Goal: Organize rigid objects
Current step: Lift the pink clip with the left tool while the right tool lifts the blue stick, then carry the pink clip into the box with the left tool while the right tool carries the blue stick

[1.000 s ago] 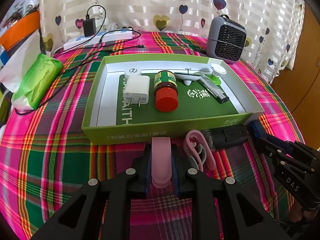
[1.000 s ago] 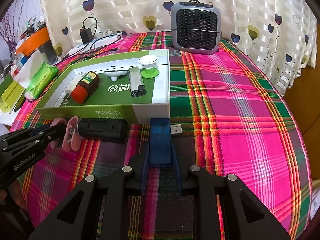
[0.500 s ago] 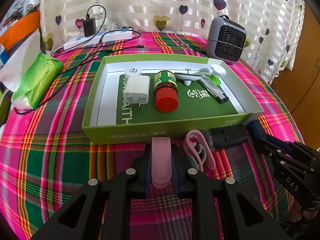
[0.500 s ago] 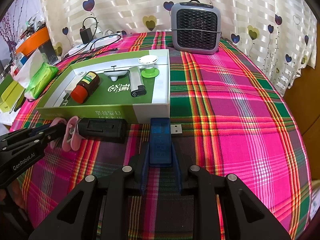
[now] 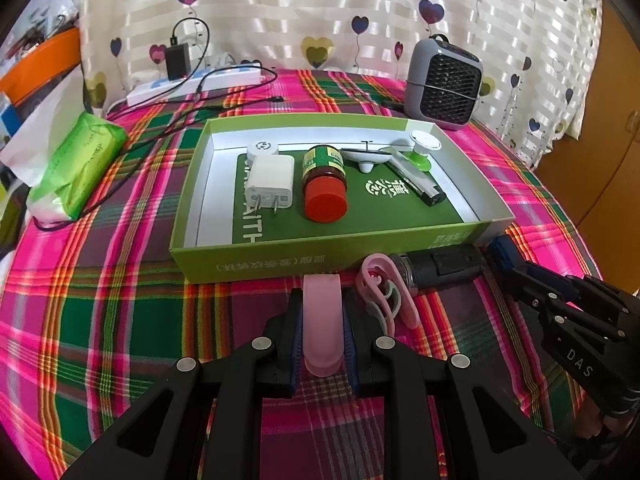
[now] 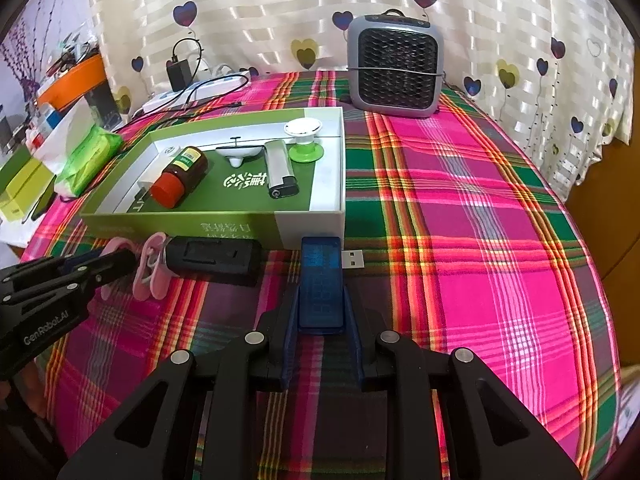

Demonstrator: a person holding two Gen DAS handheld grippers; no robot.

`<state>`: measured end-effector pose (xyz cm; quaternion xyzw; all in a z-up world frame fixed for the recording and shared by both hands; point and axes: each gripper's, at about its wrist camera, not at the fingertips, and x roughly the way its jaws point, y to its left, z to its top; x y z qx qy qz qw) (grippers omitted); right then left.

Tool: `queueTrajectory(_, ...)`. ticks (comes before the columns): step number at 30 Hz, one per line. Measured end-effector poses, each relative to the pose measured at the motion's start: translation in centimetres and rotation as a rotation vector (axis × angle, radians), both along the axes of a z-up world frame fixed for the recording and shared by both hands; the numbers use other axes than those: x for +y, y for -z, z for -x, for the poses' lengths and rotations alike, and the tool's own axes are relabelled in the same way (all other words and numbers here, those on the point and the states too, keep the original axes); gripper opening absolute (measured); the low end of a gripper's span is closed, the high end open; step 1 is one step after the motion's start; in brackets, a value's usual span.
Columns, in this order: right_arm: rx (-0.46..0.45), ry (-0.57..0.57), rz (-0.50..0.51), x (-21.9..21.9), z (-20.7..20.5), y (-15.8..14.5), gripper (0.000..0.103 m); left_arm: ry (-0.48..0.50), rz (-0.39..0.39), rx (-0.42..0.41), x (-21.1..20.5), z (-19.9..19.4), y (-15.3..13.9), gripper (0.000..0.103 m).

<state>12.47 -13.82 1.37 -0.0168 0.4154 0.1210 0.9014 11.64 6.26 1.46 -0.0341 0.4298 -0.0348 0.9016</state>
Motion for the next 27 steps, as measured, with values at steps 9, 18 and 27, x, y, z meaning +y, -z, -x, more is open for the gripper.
queueTrajectory(9,-0.032,-0.009,-0.007,0.2,0.7,-1.5,0.023,0.006,0.008,-0.044,0.1,1.1,-1.6,0.017)
queueTrajectory(18,-0.067,-0.040,-0.020,0.9,0.6,-3.5,0.023,0.012,0.031,-0.065,0.7,1.2,-3.0,0.017)
queueTrajectory(27,-0.061,-0.080,-0.028,2.6,-1.1,-4.1,0.023,0.004,0.026,-0.060,1.5,-0.2,-3.2,0.017)
